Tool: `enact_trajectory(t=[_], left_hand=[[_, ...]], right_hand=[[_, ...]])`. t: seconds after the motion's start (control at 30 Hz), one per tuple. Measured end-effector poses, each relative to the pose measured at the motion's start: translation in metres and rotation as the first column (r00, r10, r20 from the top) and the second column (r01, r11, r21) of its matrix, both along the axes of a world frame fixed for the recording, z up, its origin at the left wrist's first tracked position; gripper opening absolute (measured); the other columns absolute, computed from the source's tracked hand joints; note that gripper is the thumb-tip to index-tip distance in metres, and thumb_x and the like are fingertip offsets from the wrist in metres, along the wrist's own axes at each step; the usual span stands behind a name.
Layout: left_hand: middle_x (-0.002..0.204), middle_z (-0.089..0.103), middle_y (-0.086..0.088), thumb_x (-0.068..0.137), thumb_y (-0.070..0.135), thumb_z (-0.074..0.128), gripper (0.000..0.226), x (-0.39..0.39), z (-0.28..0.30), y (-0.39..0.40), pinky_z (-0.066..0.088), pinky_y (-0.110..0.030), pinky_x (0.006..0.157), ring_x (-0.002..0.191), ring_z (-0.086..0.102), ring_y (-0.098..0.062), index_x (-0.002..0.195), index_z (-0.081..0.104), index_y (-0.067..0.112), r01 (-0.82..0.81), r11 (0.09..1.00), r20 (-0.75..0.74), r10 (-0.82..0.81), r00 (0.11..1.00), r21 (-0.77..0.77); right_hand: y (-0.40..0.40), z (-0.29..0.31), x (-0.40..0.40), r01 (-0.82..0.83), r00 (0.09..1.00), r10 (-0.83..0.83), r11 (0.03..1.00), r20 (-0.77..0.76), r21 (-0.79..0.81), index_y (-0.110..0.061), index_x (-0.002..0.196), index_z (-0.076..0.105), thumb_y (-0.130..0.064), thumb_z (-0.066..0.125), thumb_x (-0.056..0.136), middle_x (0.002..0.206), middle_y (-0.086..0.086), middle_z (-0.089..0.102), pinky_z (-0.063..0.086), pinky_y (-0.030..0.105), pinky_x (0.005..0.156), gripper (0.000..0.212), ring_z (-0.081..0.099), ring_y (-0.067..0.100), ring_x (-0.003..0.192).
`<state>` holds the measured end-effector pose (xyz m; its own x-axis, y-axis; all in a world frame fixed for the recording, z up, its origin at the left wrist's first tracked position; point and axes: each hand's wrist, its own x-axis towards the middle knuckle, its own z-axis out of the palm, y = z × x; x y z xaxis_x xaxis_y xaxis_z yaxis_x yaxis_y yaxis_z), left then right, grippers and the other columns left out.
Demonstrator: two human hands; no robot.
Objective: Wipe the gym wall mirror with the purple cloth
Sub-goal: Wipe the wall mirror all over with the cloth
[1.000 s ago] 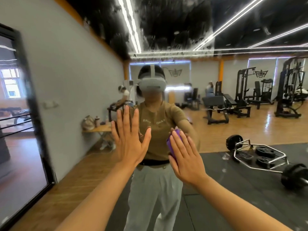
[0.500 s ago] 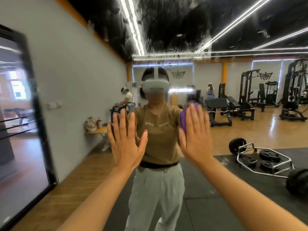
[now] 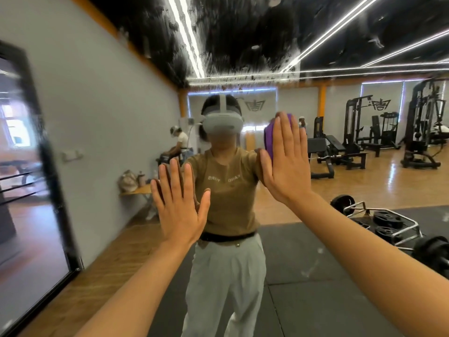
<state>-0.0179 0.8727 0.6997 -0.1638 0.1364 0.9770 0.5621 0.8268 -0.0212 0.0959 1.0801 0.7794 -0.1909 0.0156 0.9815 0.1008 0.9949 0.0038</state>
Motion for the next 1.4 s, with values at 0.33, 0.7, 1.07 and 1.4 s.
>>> enact_trajectory(t=[0.33,0.7,1.07,1.4], left_hand=[[0.168,0.008,-0.012,0.102,0.043,0.039,0.067,0.015,-0.032,-0.010,0.000,-0.047,0.125,0.156,0.000,-0.026,0.160,0.020,0.016,0.125,0.989,0.034,-0.123,0.992,-0.079],[0.168,0.007,-0.011,0.103,0.046,0.037,0.071,0.018,-0.074,-0.016,0.003,-0.049,0.125,0.156,0.003,-0.028,0.162,0.004,0.025,0.120,0.984,0.125,-0.104,0.987,-0.129],[0.168,0.002,-0.011,0.105,0.043,0.037,0.069,0.018,-0.078,-0.012,0.002,-0.053,0.125,0.156,0.001,-0.031,0.162,0.007,0.020,0.169,0.981,0.152,-0.153,0.976,-0.099],[0.165,-0.025,-0.003,0.108,0.050,0.015,0.064,0.014,-0.080,-0.010,-0.015,-0.050,0.122,0.153,-0.020,-0.027,0.160,-0.012,0.024,0.168,0.972,0.196,-0.135,0.971,-0.163]], right_hand=[[0.009,-0.193,0.017,0.016,0.990,-0.035,0.991,0.139,0.132,-0.003,0.160,0.011,-0.034,0.036,0.105,0.169,0.012,0.006,0.012,0.048,0.126,0.067,0.009,0.033,0.155],[0.012,-0.190,0.014,0.007,0.990,-0.029,0.988,0.139,0.156,-0.006,0.160,0.011,-0.032,0.035,0.106,0.169,0.008,0.004,0.008,0.043,0.127,0.065,0.006,0.028,0.156],[0.008,-0.190,0.006,-0.028,0.996,0.021,0.997,0.087,0.078,-0.001,0.157,0.022,-0.025,0.041,0.102,0.167,0.013,0.013,0.010,0.049,0.126,0.063,0.011,0.033,0.155],[0.020,-0.321,0.030,-0.009,0.919,-0.152,0.915,0.364,0.404,-0.010,0.162,0.006,-0.029,0.019,0.111,0.170,0.006,0.001,0.003,0.041,0.127,0.055,0.003,0.024,0.156]])
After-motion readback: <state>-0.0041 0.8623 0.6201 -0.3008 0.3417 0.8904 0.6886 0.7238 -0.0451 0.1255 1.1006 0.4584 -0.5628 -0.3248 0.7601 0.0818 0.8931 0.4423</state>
